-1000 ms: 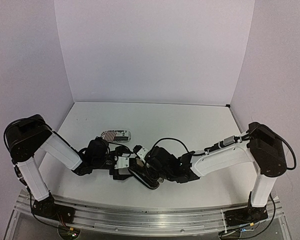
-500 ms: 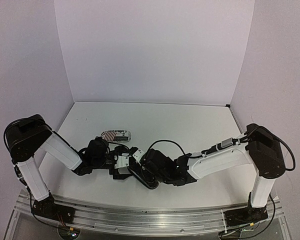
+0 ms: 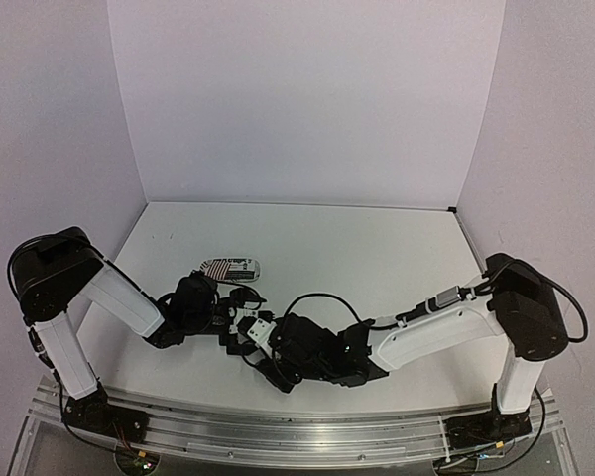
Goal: Organize the sunglasses
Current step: Close the sunglasses case at the center of the board, then pick up the sunglasses case from the center of the board.
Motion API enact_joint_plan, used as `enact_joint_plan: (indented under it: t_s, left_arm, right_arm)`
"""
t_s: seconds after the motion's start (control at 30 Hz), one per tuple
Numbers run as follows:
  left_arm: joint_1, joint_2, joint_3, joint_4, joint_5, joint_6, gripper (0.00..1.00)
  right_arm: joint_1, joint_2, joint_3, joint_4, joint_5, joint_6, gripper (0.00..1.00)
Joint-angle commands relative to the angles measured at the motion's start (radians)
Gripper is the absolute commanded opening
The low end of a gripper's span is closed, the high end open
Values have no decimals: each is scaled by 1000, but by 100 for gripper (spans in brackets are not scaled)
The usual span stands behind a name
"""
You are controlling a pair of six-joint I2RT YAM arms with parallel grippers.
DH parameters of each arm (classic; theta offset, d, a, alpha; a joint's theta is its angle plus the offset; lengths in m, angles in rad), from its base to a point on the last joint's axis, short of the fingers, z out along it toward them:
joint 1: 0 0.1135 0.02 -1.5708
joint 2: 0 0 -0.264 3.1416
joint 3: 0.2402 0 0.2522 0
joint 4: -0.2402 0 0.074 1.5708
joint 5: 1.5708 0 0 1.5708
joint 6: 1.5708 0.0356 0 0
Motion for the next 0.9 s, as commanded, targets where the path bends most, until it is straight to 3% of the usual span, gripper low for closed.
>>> enact_joint_plan:
  t_s: [0.0,0.23,0.4,0.47,0.67,0.87]
  left_arm:
    - [-5,-38,10,-66,74,80,100]
    - [11,-123,125,-467,218,265,100]
    - [21,-97,330,-854,357,462,100]
    - [20,-45,410,-929,374,524,100]
    - [16,75,491,-935,297,748,100]
    - [13,100,528,-928,288,876,100]
  right_arm:
    - [-17,-107,5,33,-37,-27,50]
    - [-97,-326,-167,36,-136,81,59]
    - [-214,-452,-300,34,-169,276,65]
    - [-272,-465,-343,34,-172,379,66]
    - [-359,-310,-285,-95,-224,641,57]
    - [-365,-117,-136,-168,-265,660,50]
